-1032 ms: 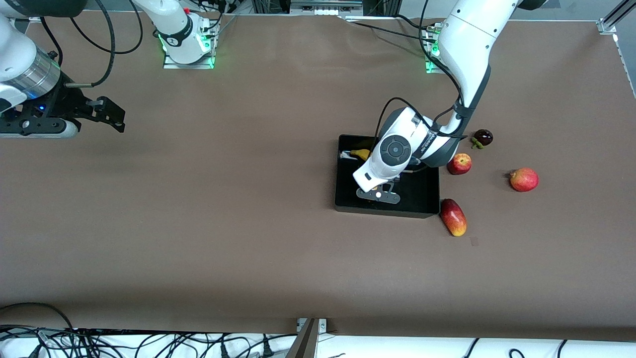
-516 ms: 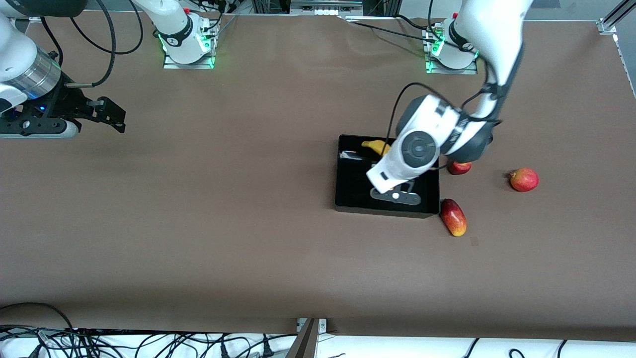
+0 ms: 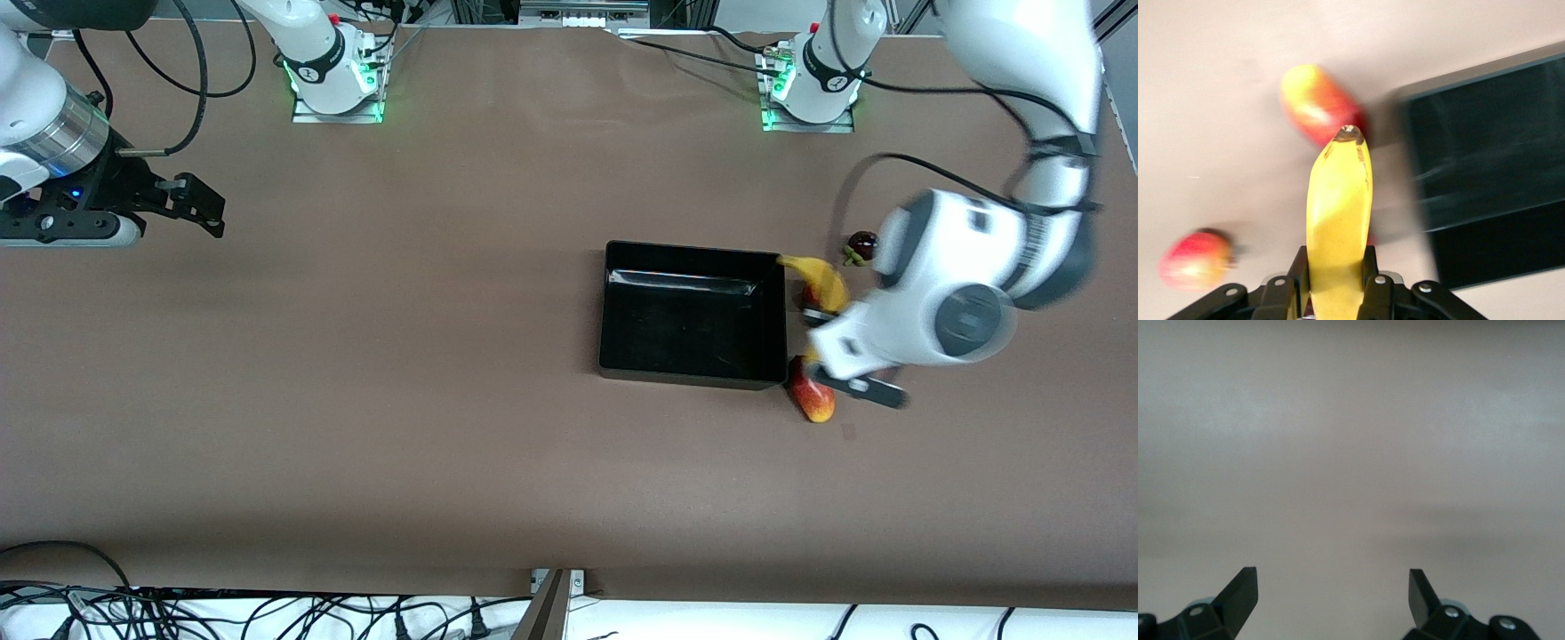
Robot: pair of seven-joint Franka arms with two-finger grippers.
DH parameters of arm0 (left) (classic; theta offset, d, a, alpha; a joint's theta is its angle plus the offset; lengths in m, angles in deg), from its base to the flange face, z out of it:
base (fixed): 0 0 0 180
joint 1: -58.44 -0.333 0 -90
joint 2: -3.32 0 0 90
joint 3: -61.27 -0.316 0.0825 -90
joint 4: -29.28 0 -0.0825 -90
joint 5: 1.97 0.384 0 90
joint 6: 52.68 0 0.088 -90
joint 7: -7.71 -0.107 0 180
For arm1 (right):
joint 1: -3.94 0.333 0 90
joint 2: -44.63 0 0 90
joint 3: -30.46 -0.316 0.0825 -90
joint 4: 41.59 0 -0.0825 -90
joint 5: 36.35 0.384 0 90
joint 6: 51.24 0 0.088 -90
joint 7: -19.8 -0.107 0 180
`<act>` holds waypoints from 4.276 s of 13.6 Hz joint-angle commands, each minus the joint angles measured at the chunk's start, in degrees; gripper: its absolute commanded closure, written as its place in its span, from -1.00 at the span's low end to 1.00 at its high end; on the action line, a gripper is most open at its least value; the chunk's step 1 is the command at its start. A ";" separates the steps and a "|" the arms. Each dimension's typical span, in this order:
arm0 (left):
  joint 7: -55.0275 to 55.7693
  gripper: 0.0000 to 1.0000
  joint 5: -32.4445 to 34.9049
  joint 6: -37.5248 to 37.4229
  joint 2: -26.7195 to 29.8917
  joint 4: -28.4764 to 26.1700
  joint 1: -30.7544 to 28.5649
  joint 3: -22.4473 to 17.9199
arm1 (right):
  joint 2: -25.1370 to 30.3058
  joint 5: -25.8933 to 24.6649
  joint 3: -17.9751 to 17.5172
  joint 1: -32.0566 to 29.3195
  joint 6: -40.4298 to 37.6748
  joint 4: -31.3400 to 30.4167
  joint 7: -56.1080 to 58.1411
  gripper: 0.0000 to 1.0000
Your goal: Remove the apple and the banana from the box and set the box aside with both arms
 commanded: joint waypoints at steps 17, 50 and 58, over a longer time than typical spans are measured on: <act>-6.17 -1.00 7.21 7.80 -0.08 -2.25 -8.38 5.32 | -0.55 -0.57 -0.53 0.02 -0.45 1.58 0.02 -1.00; 7.28 -1.00 -2.02 -7.09 31.05 -10.31 -1.43 -1.80 | -45.72 4.36 -1.23 42.38 34.70 15.55 -46.22 -1.00; 7.28 -1.00 -2.02 -7.00 31.05 -10.23 -1.43 -1.80 | -47.66 4.18 -0.88 42.21 36.20 15.99 -41.56 0.53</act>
